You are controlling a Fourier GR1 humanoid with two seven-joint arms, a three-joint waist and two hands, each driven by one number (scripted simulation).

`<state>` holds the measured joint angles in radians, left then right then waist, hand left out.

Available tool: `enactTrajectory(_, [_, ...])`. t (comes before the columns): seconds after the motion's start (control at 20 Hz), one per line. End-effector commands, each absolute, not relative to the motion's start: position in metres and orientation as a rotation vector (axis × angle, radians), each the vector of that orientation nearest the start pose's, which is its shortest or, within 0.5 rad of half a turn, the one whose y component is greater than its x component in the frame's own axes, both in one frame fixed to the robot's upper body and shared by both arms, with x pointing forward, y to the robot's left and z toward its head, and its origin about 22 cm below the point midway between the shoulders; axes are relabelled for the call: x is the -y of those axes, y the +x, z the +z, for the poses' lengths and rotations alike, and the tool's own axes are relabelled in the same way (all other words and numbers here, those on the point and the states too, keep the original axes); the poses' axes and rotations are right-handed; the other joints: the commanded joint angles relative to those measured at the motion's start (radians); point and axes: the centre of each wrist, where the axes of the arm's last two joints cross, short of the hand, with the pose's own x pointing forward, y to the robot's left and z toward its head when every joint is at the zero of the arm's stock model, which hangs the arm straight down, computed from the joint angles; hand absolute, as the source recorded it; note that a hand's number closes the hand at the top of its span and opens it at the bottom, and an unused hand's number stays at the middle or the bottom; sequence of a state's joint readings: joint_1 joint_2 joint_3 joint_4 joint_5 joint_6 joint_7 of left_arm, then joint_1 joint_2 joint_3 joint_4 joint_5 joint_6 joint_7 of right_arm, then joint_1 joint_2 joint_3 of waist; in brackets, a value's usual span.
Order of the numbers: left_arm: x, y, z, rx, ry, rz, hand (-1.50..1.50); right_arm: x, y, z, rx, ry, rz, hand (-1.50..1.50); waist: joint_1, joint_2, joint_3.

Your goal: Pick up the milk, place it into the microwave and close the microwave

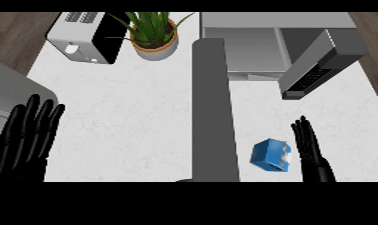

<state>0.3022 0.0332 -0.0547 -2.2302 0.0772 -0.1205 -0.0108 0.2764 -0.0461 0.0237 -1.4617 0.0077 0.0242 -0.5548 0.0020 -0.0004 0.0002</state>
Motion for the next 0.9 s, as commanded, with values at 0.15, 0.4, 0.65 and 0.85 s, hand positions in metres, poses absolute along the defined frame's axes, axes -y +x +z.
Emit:
enactTrajectory(0.15, [-0.259,0.148,0.115,1.968,-0.072,-0.075,-1.5,0.266,0.168,-0.097,1.734,-0.049,-0.046,-1.5,0.0,0.0,0.0])
enactTrajectory(0.4, [-0.256,0.15,0.093,1.96,-0.066,-0.066,-1.5,0.282,0.164,-0.142,1.746,-0.069,-0.059,-1.5,0.003,0.001,0.0])
enactTrajectory(0.65, [-0.253,0.145,0.109,1.964,-0.07,-0.083,-1.5,0.293,0.182,-0.151,1.732,-0.06,-0.011,-1.5,0.003,0.0,0.0])
enactTrajectory(0.85, [-0.242,0.146,0.103,1.97,-0.065,-0.069,-1.5,0.265,0.181,-0.163,1.78,0.022,0.142,1.5,0.005,0.001,0.0])
